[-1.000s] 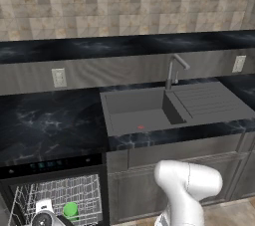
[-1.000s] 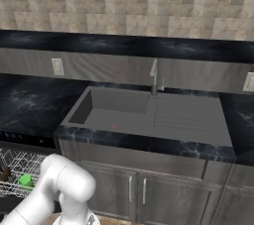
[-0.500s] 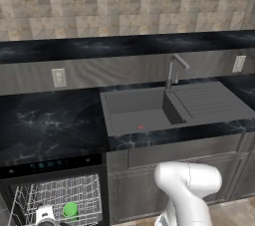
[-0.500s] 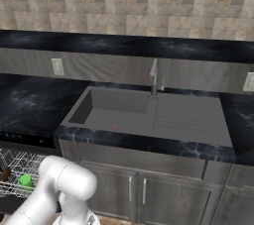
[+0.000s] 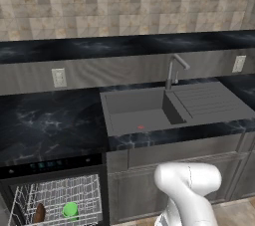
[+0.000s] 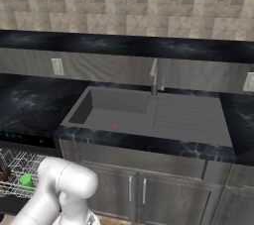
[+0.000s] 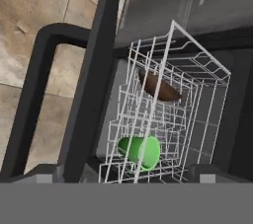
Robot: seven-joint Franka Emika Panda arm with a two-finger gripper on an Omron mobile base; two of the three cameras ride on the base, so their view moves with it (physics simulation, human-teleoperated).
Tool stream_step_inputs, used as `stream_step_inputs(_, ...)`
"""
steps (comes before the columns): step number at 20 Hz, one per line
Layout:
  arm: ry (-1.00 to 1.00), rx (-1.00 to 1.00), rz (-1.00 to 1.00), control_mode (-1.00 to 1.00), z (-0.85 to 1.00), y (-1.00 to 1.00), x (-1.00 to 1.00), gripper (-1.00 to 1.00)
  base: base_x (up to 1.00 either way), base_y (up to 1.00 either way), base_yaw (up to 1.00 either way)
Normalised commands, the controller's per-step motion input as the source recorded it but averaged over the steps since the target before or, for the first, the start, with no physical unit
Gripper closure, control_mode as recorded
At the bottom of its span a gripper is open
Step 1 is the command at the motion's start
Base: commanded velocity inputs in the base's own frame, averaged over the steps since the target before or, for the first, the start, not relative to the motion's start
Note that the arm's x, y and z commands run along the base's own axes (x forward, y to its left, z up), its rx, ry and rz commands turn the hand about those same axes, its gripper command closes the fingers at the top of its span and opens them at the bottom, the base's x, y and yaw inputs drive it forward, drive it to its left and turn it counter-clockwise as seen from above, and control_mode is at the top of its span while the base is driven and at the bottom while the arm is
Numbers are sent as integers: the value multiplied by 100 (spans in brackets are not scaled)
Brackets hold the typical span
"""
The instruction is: Pick up the cup and bowl from the counter, place them in the dishwasher, and close the dishwasher door.
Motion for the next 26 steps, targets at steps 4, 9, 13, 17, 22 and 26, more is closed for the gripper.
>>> stream_step_inputs(4, -18, -13, 0, -100, -1, 0, -49, -100, 0, 0, 0)
stream_step_inputs(9, -18, -8, 0, -100, -18, 0, -29, -100, 0, 0, 0)
stream_step_inputs(13, -19, -3, 1, -100, -30, 0, -18, -100, 0, 0, 0)
stream_step_inputs(17, -17, -2, 1, -100, -37, 0, -5, -100, 0, 0, 0)
stream_step_inputs(22, -14, 0, 1, -100, -44, 0, 0, -100, 0, 0, 0)
stream_step_inputs(26, -10, 0, 0, -100, -46, 0, 1, -100, 0, 0, 0)
